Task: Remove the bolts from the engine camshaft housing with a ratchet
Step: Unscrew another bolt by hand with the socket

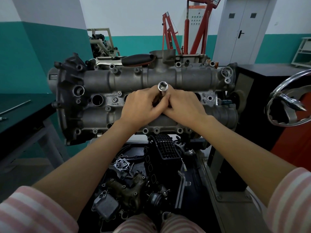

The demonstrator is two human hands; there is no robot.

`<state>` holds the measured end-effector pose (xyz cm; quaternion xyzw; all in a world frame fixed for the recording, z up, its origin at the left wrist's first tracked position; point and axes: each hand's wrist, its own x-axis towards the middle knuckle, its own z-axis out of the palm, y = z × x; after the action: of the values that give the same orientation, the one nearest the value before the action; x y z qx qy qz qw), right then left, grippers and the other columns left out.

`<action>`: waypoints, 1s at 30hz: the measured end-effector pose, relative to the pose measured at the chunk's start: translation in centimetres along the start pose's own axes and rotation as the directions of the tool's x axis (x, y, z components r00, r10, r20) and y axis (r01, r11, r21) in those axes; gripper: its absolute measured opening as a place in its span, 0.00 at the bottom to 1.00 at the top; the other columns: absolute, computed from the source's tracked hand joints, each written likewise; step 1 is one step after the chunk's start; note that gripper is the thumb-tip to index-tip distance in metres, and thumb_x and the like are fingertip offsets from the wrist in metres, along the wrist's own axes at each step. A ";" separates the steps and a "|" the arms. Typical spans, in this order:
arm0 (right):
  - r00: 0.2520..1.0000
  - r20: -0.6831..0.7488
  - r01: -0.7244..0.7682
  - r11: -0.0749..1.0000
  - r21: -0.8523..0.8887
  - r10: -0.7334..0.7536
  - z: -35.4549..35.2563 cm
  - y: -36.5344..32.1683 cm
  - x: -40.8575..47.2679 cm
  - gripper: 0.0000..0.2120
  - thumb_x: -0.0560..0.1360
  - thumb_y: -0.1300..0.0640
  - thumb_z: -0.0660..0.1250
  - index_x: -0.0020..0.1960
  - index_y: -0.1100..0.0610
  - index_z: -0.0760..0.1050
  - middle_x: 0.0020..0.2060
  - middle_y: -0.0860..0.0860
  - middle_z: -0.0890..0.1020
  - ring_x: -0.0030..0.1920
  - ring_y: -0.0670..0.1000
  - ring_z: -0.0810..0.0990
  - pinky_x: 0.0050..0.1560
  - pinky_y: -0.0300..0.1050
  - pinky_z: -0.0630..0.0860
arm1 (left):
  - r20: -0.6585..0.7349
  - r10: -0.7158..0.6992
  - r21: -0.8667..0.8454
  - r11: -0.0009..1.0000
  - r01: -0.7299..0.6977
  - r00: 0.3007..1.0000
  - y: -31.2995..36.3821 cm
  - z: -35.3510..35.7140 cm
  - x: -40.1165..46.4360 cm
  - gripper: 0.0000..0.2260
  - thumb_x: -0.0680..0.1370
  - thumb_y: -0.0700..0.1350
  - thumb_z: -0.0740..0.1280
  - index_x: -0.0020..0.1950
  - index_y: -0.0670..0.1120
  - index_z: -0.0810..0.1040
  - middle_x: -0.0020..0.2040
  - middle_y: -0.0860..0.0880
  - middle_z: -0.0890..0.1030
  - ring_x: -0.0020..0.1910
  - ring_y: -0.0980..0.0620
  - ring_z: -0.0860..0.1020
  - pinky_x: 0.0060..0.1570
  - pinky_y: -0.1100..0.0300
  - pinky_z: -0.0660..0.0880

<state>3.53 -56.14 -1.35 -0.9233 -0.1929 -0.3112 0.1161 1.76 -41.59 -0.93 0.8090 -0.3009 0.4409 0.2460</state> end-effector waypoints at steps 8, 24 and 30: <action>1.000 -0.010 -0.001 1.000 0.012 0.001 -0.1 0.0 0.1 0.06 0.76 0.54 0.64 0.50 0.55 0.71 0.30 0.38 0.61 0.28 0.36 0.60 0.40 0.17 0.58 | 0.053 -0.038 0.037 0.999 0.036 0.998 -0.1 0.0 0.0 0.15 0.76 0.55 0.54 0.32 0.50 0.62 0.26 0.57 0.61 0.26 0.48 0.67 0.29 0.59 0.61; 1.000 -0.002 -0.003 1.000 -0.002 0.003 0.1 0.0 0.0 0.05 0.76 0.54 0.65 0.47 0.55 0.70 0.29 0.38 0.60 0.28 0.36 0.58 0.41 0.17 0.57 | 0.022 -0.013 0.021 1.000 0.013 1.000 0.1 -0.1 0.0 0.15 0.76 0.54 0.57 0.34 0.46 0.69 0.28 0.57 0.65 0.26 0.53 0.67 0.27 0.63 0.58; 1.000 -0.001 -0.005 1.000 -0.002 0.005 -0.1 0.0 0.0 0.05 0.76 0.54 0.65 0.45 0.53 0.69 0.29 0.39 0.61 0.28 0.36 0.59 0.40 0.17 0.58 | 0.041 -0.006 0.068 0.998 0.003 0.999 0.0 0.1 0.0 0.18 0.76 0.54 0.57 0.28 0.48 0.68 0.25 0.52 0.67 0.24 0.47 0.70 0.29 0.60 0.60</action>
<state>3.49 -56.14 -1.25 -0.9238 -0.1903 -0.3114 0.1160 1.86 -41.65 -1.01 0.8264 -0.2891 0.4336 0.2132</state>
